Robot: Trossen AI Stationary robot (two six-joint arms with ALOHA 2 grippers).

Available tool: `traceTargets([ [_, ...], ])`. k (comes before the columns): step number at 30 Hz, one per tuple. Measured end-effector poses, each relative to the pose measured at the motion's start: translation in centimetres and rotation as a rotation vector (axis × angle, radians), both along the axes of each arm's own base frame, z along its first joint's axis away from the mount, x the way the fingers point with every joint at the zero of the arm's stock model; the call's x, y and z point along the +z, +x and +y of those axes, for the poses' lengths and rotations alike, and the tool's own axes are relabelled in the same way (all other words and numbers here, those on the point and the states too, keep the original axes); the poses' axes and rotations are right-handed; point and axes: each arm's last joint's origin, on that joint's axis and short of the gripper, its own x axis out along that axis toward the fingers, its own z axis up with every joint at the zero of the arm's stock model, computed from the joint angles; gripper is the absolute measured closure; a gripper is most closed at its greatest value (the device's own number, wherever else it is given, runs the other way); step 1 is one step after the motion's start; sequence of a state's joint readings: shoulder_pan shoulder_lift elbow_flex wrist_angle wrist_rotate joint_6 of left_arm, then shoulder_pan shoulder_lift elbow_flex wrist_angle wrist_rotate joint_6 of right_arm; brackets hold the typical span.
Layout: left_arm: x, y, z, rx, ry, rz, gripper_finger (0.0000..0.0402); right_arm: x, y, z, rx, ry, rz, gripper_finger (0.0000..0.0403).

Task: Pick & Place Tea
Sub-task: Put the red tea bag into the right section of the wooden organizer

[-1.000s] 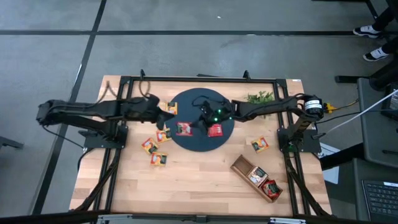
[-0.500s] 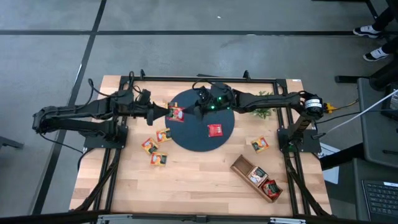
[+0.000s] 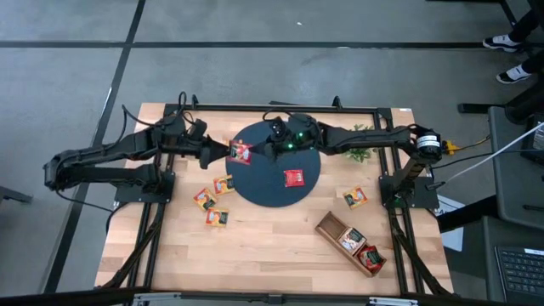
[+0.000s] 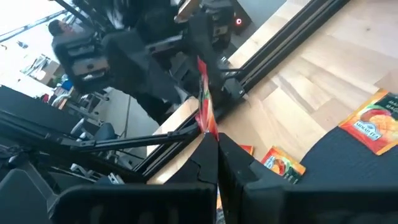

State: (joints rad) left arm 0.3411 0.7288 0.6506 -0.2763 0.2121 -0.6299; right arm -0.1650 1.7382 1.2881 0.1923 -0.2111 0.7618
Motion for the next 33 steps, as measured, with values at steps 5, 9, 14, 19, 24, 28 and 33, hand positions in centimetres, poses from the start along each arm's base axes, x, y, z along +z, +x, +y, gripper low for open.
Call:
traceTargets([
  [5,0.2,0.1,-0.1,-0.084,0.028,-0.024,0.0227,0.4,0.1,-0.1,-0.037,0.004,-0.039,0.0403],
  [9,0.3,0.2,0.0,-0.076,0.039,-0.033,0.0251,0.5,0.1,-0.1,-0.040,0.011,-0.050,0.0402],
  [14,0.8,0.3,0.0,-0.077,0.066,-0.086,0.0314,0.6,0.1,-0.2,-0.062,0.022,-0.060,0.0402],
  [19,1.1,0.4,0.1,-0.072,0.081,-0.118,0.0391,0.9,0.2,-0.2,-0.062,0.017,-0.096,0.0401],
  [24,1.0,0.4,0.0,-0.088,0.081,-0.111,0.0397,0.9,0.2,-0.2,-0.050,0.015,-0.093,0.0384],
  [28,0.5,0.2,-0.2,-0.162,0.066,-0.065,0.0397,0.8,0.1,-0.4,0.048,0.048,-0.081,0.0331],
  [33,0.0,0.1,-0.5,-0.248,0.012,-0.024,0.0398,0.6,-0.1,-0.4,0.152,0.102,-0.057,0.0265],
])
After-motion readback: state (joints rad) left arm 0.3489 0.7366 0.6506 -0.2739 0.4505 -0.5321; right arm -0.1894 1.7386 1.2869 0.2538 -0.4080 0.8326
